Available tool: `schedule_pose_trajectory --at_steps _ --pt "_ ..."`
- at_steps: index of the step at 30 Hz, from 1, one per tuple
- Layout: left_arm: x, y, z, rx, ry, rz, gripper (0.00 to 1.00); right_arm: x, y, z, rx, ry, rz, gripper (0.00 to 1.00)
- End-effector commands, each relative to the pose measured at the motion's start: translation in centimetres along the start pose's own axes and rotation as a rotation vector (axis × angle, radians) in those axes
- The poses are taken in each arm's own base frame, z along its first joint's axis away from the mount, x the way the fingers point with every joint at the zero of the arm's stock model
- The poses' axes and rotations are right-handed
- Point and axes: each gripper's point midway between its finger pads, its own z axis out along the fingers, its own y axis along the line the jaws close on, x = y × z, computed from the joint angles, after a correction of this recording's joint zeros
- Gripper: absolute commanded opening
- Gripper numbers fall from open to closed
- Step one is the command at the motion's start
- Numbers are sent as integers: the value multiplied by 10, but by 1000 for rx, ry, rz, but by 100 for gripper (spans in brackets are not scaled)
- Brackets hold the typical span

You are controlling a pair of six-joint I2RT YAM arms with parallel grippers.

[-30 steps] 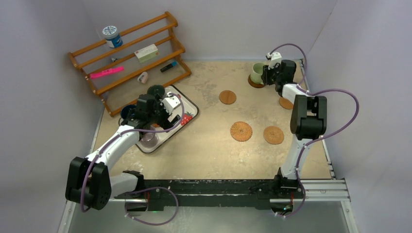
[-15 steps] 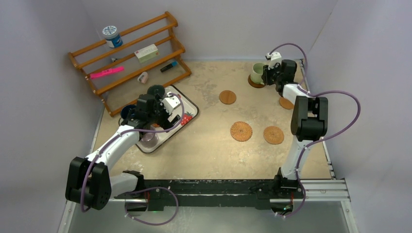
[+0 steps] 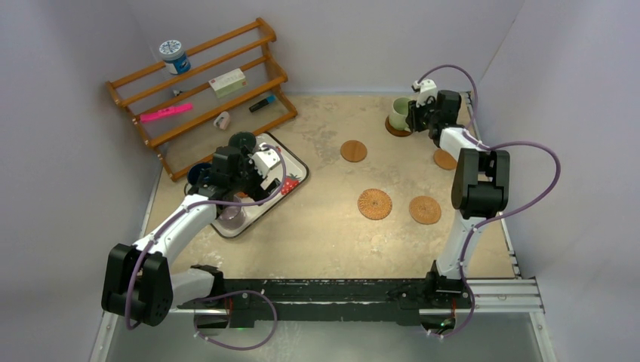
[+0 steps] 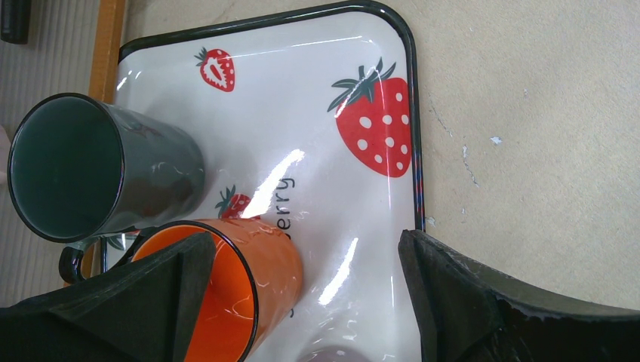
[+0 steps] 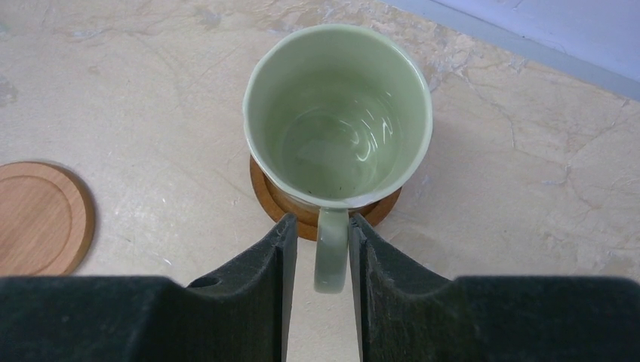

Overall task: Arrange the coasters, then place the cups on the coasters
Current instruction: Place the cup on the coaster.

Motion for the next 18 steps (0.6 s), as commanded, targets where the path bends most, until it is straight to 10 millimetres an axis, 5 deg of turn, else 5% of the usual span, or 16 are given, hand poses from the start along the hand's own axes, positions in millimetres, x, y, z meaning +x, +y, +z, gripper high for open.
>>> schedule_pose_trajectory --at_steps 1,18 --pt "-10 5 -2 -3 -30 -7 100 -18 -3 -4 13 -18 -30 35" --pt "-10 4 -2 1 -31 -7 100 -5 -4 0 15 20 -36 27"
